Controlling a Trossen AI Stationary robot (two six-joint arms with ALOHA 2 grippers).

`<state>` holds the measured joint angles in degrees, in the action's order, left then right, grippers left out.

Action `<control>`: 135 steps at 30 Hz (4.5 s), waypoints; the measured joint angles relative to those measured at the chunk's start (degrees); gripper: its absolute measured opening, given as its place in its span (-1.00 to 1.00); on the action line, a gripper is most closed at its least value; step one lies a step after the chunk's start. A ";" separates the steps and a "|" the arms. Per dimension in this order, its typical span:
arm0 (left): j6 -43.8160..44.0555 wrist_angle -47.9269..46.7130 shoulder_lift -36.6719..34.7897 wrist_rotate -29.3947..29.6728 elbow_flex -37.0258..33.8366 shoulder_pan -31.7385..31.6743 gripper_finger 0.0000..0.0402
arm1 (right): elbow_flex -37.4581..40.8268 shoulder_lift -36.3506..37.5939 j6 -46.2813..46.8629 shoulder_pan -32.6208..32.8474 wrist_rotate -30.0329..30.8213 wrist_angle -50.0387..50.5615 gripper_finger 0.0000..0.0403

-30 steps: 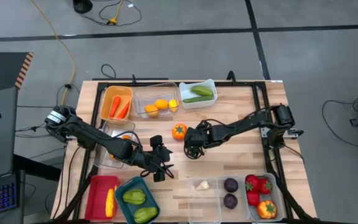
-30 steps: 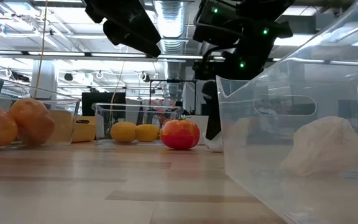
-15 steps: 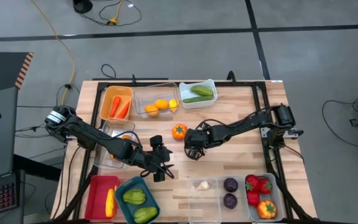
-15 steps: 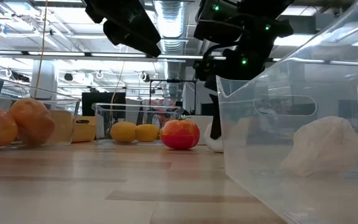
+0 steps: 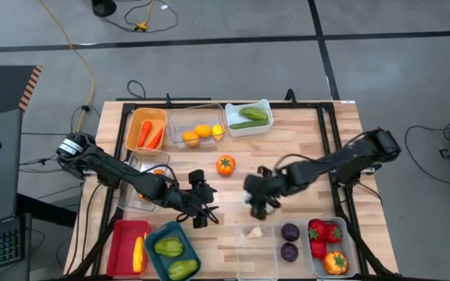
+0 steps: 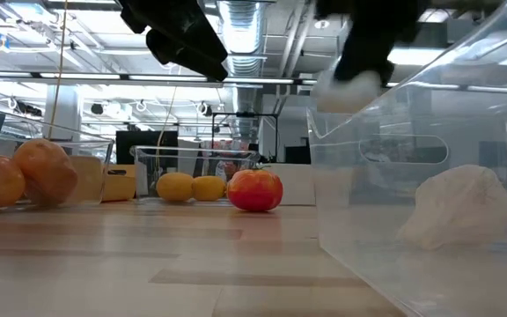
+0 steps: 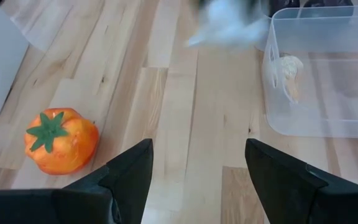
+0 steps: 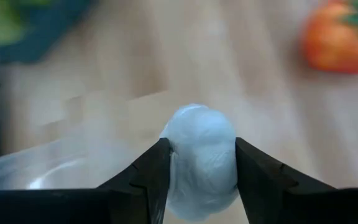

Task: Sort produce into baskets
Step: Put the white garlic into the bottom left transparent bin, then put the orange tomato into the gray bin

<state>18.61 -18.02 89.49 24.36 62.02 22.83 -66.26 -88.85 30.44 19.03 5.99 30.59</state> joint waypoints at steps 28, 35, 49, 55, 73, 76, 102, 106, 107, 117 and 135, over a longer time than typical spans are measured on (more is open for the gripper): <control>-1.66 -0.04 -0.02 0.02 0.00 -0.70 0.21 | 0.00 2.29 -0.26 16.32 -0.21 -5.83 0.30; 0.28 -0.04 -0.02 0.13 0.00 -1.85 0.21 | 0.00 2.28 -0.34 15.52 -0.21 -5.77 0.49; 4.09 -0.62 0.09 -2.10 0.00 -4.94 0.40 | 0.00 2.28 -0.48 15.30 -0.21 -5.68 0.56; 4.12 -1.01 0.13 -2.80 0.00 -5.70 0.63 | 0.00 2.28 -0.48 15.30 -0.21 -5.50 0.56; 0.48 -2.32 0.61 -3.65 0.00 -5.97 0.99 | 0.00 2.28 -0.46 15.30 -0.22 -5.31 0.56; -0.64 -2.03 0.61 -3.65 0.00 -5.95 0.99 | 0.00 2.28 -0.46 15.30 -0.23 -5.32 0.56; 22.48 4.42 0.61 -3.27 0.00 -18.65 0.98 | 0.02 11.13 -0.09 2.71 9.65 15.84 0.56; 22.62 2.83 0.61 -4.54 0.00 -21.58 0.98 | 0.04 10.81 -0.33 0.09 9.65 15.83 0.56; 22.62 2.05 0.61 -4.68 0.00 -22.17 0.98 | 0.04 10.85 -0.33 -0.53 9.63 15.78 0.56; 23.26 2.34 3.54 -9.32 1.06 -24.20 0.98 | 0.04 10.81 -0.50 -4.17 9.60 15.74 0.56; 22.53 -11.43 18.59 -10.12 14.75 -25.67 0.98 | 0.02 10.79 -0.50 -4.52 9.08 16.17 0.56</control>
<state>41.14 -29.45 108.08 14.24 76.77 -2.84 -66.24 -78.06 29.93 14.51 15.07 46.75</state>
